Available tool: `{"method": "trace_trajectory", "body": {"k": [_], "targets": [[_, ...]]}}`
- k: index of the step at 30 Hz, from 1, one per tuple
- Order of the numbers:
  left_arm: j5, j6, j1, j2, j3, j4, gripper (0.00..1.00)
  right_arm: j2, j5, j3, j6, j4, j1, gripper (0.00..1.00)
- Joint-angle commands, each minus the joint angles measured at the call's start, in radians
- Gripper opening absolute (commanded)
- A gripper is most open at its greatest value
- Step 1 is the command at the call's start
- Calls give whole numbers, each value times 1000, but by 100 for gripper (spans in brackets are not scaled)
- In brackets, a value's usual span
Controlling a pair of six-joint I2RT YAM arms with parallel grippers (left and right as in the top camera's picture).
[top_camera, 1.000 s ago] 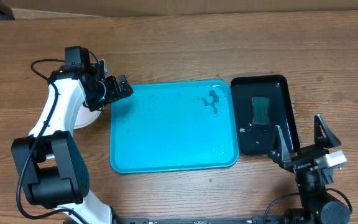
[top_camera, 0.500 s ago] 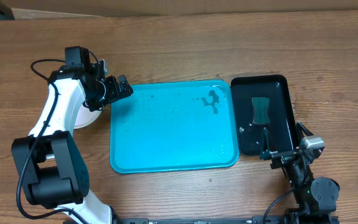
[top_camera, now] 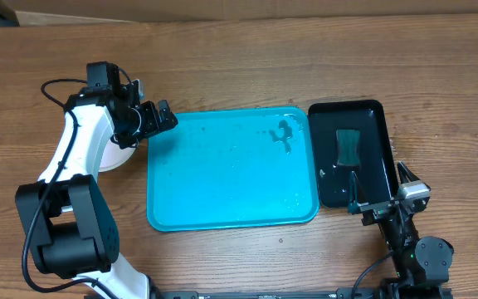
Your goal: Clean dirty plates on tray and stack at the side
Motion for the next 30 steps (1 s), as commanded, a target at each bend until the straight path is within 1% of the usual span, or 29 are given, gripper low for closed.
{"method": "trace_trajectory", "body": {"k": [1, 24, 30], "targets": [[-3, 23, -2, 6, -2, 0, 100, -10, 10, -11, -9, 5, -4, 100], [-10, 23, -2, 5, -4, 3, 100, -10, 10, -11, -9, 5, -4, 100], [-12, 23, -9, -70, -4, 1, 100, -10, 10, -11, -9, 5, -4, 100]]}}
